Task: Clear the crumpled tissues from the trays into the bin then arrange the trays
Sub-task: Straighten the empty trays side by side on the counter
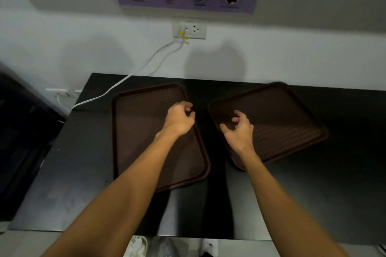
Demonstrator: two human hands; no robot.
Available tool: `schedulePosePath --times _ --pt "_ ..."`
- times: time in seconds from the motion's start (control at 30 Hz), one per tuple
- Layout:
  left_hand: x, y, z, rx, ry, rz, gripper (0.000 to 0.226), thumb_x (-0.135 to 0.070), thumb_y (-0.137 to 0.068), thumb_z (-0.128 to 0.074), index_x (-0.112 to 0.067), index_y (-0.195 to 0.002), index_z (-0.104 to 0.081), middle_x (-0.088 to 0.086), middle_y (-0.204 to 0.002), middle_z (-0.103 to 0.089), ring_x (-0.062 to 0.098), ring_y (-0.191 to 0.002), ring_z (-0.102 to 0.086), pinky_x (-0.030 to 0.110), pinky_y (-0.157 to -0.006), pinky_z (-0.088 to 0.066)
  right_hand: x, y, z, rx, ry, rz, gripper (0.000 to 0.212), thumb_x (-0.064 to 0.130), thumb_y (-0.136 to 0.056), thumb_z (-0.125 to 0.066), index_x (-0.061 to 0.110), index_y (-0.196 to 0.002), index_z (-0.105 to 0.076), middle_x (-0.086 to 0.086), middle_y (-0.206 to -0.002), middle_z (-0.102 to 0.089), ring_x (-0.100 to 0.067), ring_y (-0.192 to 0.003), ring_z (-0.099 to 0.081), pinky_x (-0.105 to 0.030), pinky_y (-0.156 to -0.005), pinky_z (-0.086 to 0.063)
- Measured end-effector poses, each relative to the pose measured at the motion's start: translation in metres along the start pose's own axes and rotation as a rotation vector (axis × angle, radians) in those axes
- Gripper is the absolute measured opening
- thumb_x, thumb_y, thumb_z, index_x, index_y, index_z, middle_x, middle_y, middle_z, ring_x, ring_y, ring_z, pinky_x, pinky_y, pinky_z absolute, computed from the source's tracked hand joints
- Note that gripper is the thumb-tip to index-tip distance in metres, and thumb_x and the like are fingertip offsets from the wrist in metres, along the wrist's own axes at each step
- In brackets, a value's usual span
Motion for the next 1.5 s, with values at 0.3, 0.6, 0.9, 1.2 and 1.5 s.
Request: schedulePosePath --times 0.3,0.6,0.9,1.2,1.5 --pt "-0.064 -0.064 -0.1 0.351 -0.283 -0.067 0.067 -0.037 -0.095 -0.065 -0.023 -0.155 -0.039 0.002 -0.159 -0.035 0.025 -0.143 -0.039 0.038 -0.119 -0.034 -0.081 0.004 0.067 -0.117 0.444 -0.215 0.101 0.064 -0.076 -0.076 0.019 -0.155 -0.031 -0.019 -0.16 -0.024 -0.047 -0.14 -0.023 -0.058 -0.117 -0.024" --pt "-0.051 -0.069 -0.119 0.265 -0.588 -0.132 0.068 -0.043 -0.096 -0.058 -0.022 -0.156 -0.034 0.006 -0.156 -0.036 0.032 -0.143 -0.03 0.048 -0.116 -0.031 -0.115 0.002 0.063 0.256 0.641 -0.176 0.124 0.078 -0.072 -0.071 0.023 -0.163 -0.006 -0.013 -0.17 0.009 -0.047 -0.152 0.0 -0.055 -0.125 -0.011" --pt "-0.034 -0.05 -0.115 0.261 -0.582 0.0 0.056 -0.067 -0.09 -0.052 -0.017 -0.109 -0.068 0.009 -0.118 -0.063 0.028 -0.111 -0.058 0.044 -0.094 -0.054 -0.127 0.004 0.12 0.045 0.484 -0.105 0.06 0.054 -0.078 -0.08 0.026 -0.129 -0.063 -0.009 -0.143 -0.044 -0.036 -0.13 -0.034 -0.045 -0.112 -0.031" --pt "-0.046 -0.018 -0.148 0.279 -0.319 0.014 0.064 -0.047 -0.092 -0.069 -0.017 -0.145 -0.051 0.011 -0.141 -0.056 0.025 -0.119 -0.061 0.04 -0.103 -0.052 -0.16 0.017 0.146 -0.168 0.281 -0.461 0.105 0.031 -0.079 -0.087 0.002 -0.153 -0.019 -0.025 -0.145 -0.027 -0.045 -0.13 -0.033 -0.055 -0.105 -0.042" --pt "-0.044 0.01 -0.138 0.284 -0.229 0.071 0.062 -0.046 -0.079 -0.083 -0.013 -0.129 -0.065 0.009 -0.129 -0.062 0.023 -0.117 -0.061 0.04 -0.101 -0.053 -0.145 0.027 0.165 -0.222 0.211 -0.411 0.106 0.019 -0.076 -0.09 0.006 -0.156 -0.021 -0.022 -0.145 -0.027 -0.041 -0.134 -0.032 -0.054 -0.109 -0.041"
Point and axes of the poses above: each hand's wrist, its own y-axis away from the middle knuckle, its own z-axis out of the back of the hand, x = y × z, the point moved 7 cm from there along -y, towards the middle knuckle
